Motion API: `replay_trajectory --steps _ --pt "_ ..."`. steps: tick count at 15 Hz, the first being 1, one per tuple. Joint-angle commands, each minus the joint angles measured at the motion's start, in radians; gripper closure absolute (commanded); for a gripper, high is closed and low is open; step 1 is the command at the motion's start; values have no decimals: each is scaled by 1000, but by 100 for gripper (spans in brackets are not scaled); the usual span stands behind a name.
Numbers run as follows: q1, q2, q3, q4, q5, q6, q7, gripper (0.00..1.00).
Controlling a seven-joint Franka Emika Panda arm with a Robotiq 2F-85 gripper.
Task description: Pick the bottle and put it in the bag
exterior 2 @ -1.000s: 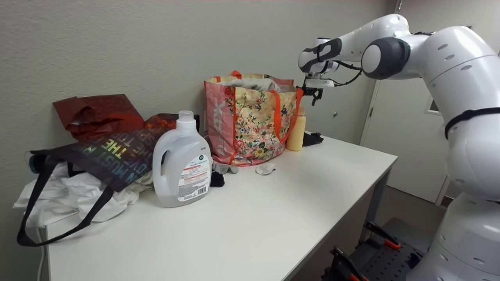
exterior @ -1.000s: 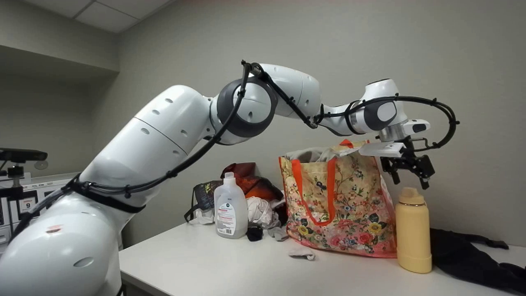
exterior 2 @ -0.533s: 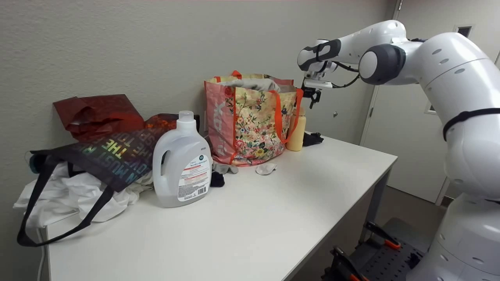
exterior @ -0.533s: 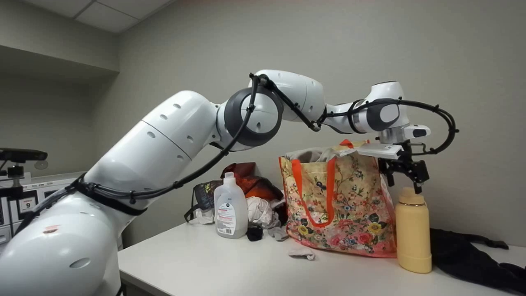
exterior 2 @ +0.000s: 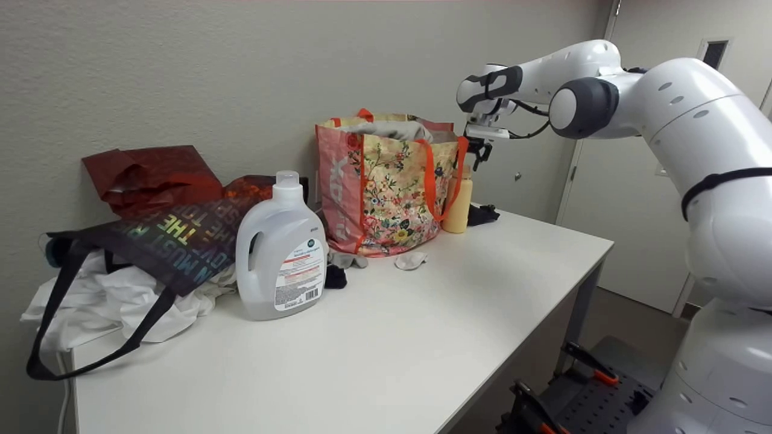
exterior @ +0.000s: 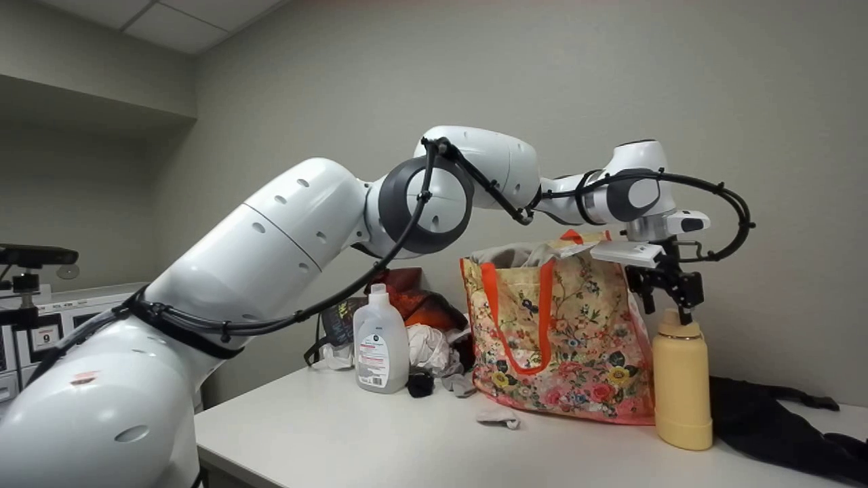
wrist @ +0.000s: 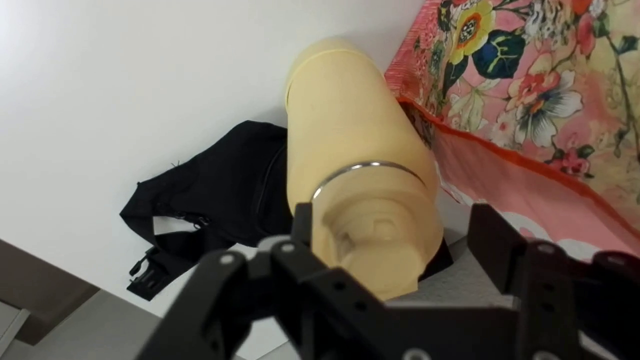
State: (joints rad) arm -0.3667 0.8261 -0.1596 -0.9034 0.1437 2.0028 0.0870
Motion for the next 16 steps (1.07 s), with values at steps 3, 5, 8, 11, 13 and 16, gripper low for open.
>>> replay_trajectory --steps 3,5,8,11,13,16 --pt "-5 51 -2 82 6 -31 39 66" --pt "-5 55 -4 99 3 -31 45 78" --pt "-3 57 -9 115 -2 -30 44 81" --pt "-1 59 -10 125 -4 -32 42 82" --pt "-1 59 -10 133 -4 -32 39 83" --pt "0 46 -9 146 -1 -34 41 95"
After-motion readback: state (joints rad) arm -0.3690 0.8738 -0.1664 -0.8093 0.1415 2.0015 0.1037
